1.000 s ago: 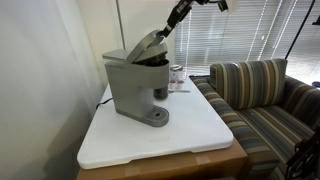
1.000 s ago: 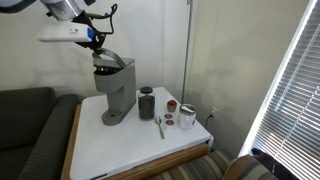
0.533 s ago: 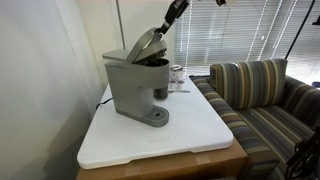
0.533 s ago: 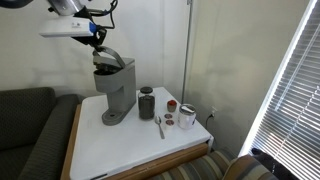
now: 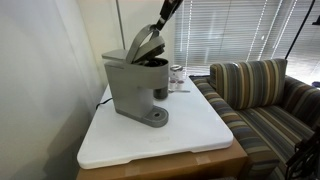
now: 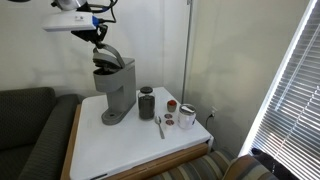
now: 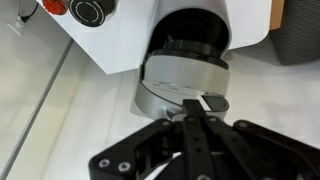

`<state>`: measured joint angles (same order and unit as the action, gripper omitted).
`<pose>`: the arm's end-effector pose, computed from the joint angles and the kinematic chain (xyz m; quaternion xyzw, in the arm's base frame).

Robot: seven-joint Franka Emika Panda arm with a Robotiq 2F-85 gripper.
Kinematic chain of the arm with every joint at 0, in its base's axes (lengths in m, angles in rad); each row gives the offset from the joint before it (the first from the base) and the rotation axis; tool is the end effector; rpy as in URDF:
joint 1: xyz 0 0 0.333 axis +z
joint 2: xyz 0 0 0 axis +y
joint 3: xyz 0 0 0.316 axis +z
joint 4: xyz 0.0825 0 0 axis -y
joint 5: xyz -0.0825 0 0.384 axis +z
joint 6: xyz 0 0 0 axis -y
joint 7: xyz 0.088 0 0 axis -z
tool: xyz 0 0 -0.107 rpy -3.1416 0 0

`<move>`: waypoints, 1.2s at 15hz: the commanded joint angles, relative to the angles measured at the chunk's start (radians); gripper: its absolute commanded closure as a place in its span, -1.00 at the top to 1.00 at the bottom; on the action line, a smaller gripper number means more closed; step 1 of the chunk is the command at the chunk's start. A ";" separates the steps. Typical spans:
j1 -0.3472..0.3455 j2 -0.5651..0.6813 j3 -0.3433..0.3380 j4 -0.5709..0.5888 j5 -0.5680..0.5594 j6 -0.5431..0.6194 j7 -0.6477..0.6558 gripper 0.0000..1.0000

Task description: Open the grey coffeemaker

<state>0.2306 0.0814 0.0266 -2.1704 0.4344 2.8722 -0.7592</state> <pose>0.5754 0.1266 0.4236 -0.9002 -0.2946 -0.3181 0.0413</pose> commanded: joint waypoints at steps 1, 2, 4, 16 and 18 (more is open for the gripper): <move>0.000 0.038 -0.011 0.068 -0.054 -0.054 0.032 -1.00; 0.001 0.041 -0.011 0.077 -0.065 -0.062 0.038 -1.00; 0.001 0.049 -0.012 0.093 -0.089 -0.079 0.055 -1.00; -0.065 0.085 0.048 0.182 -0.222 -0.162 0.145 -1.00; -0.081 0.091 0.062 0.198 -0.271 -0.186 0.181 -1.00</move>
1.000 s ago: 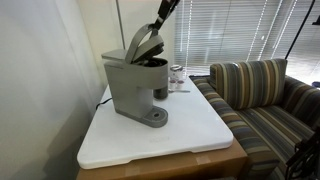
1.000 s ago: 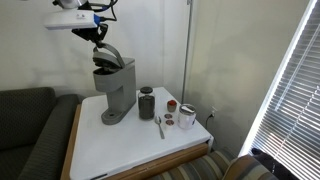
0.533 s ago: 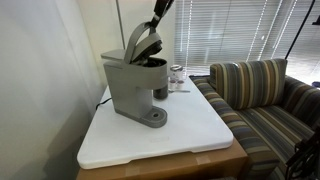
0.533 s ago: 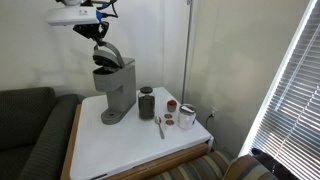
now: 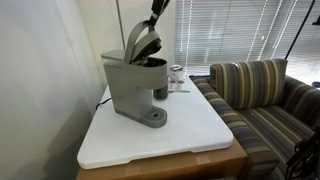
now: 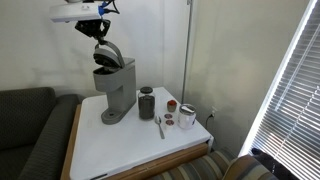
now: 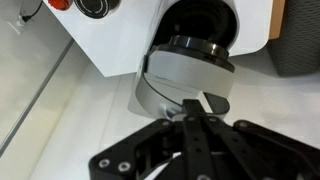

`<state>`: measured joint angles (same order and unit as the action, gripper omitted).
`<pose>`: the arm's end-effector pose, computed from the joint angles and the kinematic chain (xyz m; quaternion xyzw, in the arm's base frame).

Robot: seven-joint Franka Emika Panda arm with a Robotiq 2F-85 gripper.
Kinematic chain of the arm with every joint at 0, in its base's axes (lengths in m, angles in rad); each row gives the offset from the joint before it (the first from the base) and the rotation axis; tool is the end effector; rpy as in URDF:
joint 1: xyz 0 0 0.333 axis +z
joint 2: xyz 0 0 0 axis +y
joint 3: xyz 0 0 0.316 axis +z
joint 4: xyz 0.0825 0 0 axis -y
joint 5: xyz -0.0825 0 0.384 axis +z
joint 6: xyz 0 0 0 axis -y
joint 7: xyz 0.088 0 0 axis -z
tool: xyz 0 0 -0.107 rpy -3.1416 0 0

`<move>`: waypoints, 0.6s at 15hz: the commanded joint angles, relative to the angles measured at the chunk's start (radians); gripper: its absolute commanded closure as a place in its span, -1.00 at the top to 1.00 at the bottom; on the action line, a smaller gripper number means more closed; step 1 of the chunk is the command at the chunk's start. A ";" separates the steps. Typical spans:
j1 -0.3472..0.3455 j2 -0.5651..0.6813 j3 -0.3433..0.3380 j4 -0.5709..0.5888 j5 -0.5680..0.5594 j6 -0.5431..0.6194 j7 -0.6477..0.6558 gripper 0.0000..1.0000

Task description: Open the grey coffeemaker

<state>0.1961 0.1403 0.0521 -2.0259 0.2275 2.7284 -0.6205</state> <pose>0.6043 0.1432 0.4429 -0.9028 -0.3213 -0.2847 0.0237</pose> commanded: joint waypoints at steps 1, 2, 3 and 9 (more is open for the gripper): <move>-0.052 0.034 0.042 0.060 -0.082 -0.056 0.055 -1.00; -0.055 0.035 0.047 0.067 -0.101 -0.073 0.068 -1.00; -0.059 0.037 0.051 0.074 -0.117 -0.085 0.079 -1.00; -0.069 0.052 0.066 0.118 -0.158 -0.139 0.096 -1.00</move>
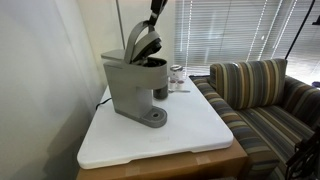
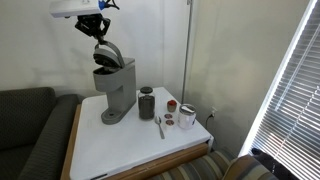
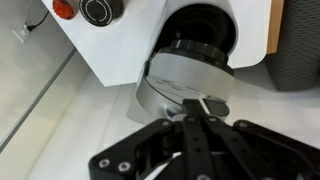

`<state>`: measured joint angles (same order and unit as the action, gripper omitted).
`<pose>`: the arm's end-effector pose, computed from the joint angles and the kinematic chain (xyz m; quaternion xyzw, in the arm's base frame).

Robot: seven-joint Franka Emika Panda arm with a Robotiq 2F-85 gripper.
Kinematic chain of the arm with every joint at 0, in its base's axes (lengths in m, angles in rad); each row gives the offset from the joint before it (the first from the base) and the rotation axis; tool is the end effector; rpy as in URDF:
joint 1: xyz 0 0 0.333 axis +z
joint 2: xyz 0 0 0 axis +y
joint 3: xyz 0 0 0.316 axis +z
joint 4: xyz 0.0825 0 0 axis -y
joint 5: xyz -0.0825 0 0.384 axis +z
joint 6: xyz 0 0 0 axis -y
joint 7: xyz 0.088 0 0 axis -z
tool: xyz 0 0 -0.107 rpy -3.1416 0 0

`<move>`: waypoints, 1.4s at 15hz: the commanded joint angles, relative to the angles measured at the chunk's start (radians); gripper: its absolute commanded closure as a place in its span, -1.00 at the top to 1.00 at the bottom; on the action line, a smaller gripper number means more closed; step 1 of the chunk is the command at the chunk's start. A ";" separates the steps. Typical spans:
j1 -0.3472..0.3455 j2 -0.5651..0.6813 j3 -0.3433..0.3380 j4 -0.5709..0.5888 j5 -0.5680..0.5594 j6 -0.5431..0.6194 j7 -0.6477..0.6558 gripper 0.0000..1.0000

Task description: Open the grey coffeemaker

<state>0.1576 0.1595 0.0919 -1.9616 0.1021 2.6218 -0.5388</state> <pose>0.6122 0.1510 0.4500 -0.9080 -0.3354 -0.2510 0.0063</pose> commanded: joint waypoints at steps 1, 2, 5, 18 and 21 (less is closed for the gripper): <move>-0.032 0.037 0.029 0.061 -0.033 -0.033 0.014 -1.00; -0.033 0.040 0.031 0.067 -0.033 -0.034 0.012 -1.00; -0.036 0.048 0.040 0.076 -0.022 -0.022 0.006 -1.00; -0.052 0.065 0.090 0.055 0.144 0.165 -0.037 -1.00; -0.061 0.075 0.110 0.052 0.238 0.209 -0.084 -1.00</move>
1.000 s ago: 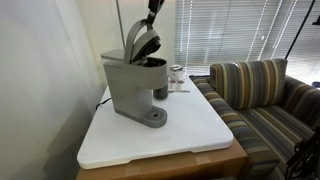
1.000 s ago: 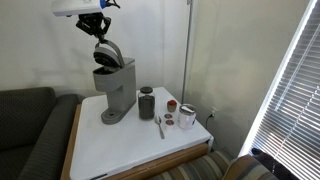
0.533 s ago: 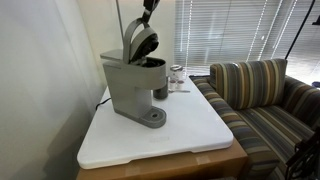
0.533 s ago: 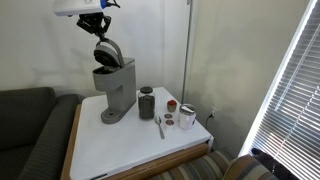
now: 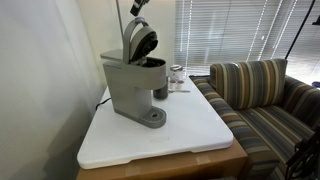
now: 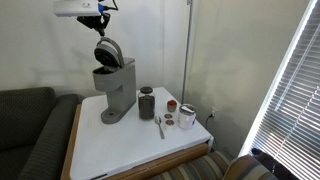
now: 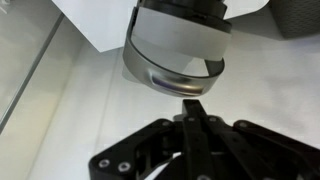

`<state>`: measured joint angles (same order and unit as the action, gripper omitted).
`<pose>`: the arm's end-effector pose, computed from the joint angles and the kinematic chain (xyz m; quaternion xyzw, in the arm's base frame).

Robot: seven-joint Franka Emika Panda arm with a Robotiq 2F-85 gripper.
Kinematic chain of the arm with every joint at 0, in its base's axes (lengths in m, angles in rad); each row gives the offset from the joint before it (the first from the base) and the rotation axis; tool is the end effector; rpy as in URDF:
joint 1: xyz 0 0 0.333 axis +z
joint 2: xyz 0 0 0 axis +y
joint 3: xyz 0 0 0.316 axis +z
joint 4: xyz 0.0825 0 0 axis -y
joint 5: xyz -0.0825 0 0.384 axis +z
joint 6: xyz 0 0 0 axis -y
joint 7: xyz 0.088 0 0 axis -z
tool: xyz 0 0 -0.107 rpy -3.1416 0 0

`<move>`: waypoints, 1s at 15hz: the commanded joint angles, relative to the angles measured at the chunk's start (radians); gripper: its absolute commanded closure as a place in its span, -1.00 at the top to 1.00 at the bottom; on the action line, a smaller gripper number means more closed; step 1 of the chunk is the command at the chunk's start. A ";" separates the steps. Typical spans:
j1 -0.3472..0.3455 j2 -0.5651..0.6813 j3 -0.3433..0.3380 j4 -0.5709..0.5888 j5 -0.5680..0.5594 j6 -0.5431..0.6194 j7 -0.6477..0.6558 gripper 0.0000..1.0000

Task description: Open the grey coffeemaker

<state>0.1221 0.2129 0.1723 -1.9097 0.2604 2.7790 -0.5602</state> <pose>0.6288 0.1712 0.4625 -0.8966 -0.2901 -0.3297 0.0560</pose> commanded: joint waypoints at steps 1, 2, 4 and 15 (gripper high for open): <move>-0.027 0.027 0.035 -0.001 0.107 0.064 -0.080 -1.00; -0.028 0.030 0.038 -0.001 0.134 0.071 -0.098 -1.00; -0.027 0.026 0.045 -0.012 0.181 0.102 -0.135 -1.00; -0.024 -0.232 0.032 -0.204 0.227 -0.017 -0.203 -0.45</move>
<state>0.1189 0.1229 0.2029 -1.9989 0.4664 2.8796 -0.7215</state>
